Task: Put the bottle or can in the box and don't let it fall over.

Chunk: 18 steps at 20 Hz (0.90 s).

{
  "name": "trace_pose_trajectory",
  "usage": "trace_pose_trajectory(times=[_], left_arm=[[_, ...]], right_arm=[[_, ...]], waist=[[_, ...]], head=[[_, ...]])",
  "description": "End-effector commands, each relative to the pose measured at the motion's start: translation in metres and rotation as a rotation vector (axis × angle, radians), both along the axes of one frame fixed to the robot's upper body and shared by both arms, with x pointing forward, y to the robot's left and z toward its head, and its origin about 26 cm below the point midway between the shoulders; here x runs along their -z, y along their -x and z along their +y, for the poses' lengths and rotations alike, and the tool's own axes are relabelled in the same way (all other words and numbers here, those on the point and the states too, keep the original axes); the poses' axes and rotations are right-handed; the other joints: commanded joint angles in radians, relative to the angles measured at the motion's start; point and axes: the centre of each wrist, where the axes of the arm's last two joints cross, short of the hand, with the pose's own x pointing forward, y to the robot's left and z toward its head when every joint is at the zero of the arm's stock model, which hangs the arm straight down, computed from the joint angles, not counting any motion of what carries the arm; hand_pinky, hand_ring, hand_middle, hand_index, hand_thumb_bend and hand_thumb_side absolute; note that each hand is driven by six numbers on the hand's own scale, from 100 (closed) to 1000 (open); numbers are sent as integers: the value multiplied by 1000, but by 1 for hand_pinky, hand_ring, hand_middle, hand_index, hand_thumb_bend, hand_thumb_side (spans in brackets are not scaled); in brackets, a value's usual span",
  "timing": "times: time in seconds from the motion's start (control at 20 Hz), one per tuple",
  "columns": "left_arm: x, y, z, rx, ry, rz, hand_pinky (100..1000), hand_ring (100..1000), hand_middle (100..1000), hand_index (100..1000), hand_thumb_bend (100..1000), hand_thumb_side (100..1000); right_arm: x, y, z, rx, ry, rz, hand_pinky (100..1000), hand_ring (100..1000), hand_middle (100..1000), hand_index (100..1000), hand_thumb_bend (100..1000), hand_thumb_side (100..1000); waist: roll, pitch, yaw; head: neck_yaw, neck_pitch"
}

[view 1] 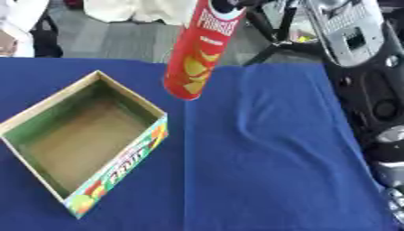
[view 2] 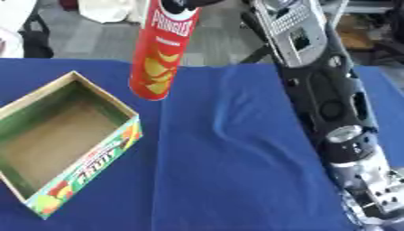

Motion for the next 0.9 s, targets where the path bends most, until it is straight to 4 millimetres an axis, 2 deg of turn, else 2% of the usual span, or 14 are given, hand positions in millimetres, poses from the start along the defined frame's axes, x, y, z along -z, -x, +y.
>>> trace_pose_trajectory(times=[0.05, 0.25, 0.6, 0.9], left_arm=[[-8, 0, 2, 11, -26, -20, 510, 789, 693, 713, 230, 861], [-9, 0, 1, 22, -28, -19, 510, 789, 693, 713, 231, 860], [-13, -3, -2, 51, -37, -24, 510, 789, 693, 713, 233, 859], [-20, -7, -7, 86, -41, -50, 510, 788, 694, 713, 232, 858]], right_arm=[[-11, 10, 20, -67, -1, -40, 100, 100, 100, 144, 100, 100], [-6, 10, 46, -133, 1, -31, 100, 100, 100, 144, 100, 100], [-2, 14, 81, -195, 18, -59, 100, 100, 100, 139, 100, 100], [4, 10, 103, -204, 7, -90, 100, 100, 100, 136, 100, 100]], waist=[[2, -23, 7], [-6, -27, 27], [-25, -25, 66], [-44, -7, 122]], head=[[-12, 9], [-26, 15], [-56, 21], [-97, 15]])
